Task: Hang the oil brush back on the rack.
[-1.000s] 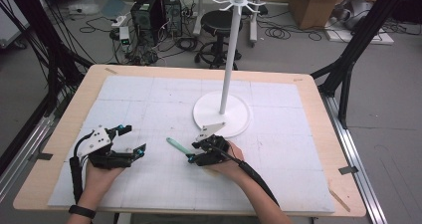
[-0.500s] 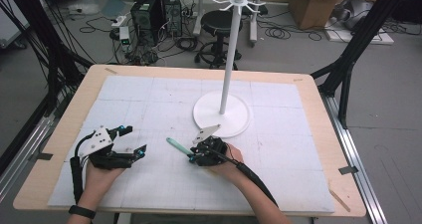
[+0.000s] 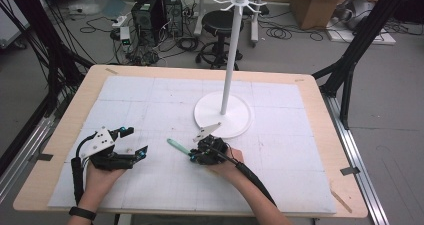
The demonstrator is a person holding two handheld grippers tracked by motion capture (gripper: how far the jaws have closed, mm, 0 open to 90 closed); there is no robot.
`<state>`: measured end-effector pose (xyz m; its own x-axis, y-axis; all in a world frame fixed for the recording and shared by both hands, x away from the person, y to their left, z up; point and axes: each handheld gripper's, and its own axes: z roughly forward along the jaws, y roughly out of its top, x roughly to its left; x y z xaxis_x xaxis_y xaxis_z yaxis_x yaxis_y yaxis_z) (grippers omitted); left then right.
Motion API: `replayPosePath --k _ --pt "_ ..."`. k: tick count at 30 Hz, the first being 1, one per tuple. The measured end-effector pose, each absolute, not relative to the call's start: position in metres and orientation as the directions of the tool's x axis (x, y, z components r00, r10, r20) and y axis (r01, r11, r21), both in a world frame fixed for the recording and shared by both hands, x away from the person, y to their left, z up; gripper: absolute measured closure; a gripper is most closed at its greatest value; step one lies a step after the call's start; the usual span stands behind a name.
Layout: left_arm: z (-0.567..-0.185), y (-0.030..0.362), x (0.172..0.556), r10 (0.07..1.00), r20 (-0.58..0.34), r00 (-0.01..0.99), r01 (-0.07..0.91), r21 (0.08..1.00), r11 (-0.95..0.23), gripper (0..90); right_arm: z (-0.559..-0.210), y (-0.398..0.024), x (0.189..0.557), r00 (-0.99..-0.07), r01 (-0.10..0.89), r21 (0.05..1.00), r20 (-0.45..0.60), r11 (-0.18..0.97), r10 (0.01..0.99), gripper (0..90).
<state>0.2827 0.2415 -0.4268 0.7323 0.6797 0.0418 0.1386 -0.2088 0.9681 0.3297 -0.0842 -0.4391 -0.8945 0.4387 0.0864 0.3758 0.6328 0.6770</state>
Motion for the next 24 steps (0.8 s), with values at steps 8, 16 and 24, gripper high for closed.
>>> replayPosePath --k 8,16,24 --pt "-0.427 0.241 0.282 0.680 0.045 0.732 0.139 0.967 -0.213 18.6 -0.438 -0.083 0.328 -0.902 0.355 0.675 0.066 0.647 0.427 82.5" --pt "-0.427 0.242 0.281 0.680 0.048 0.731 0.134 0.968 -0.213 18.6 -0.433 -0.086 0.328 -0.908 0.329 0.697 0.047 0.638 0.416 82.6" --pt "-0.427 0.242 0.281 0.679 0.043 0.733 0.134 0.969 -0.207 18.7 -0.419 -0.100 0.329 -0.898 0.323 0.750 0.051 0.577 0.437 82.6"
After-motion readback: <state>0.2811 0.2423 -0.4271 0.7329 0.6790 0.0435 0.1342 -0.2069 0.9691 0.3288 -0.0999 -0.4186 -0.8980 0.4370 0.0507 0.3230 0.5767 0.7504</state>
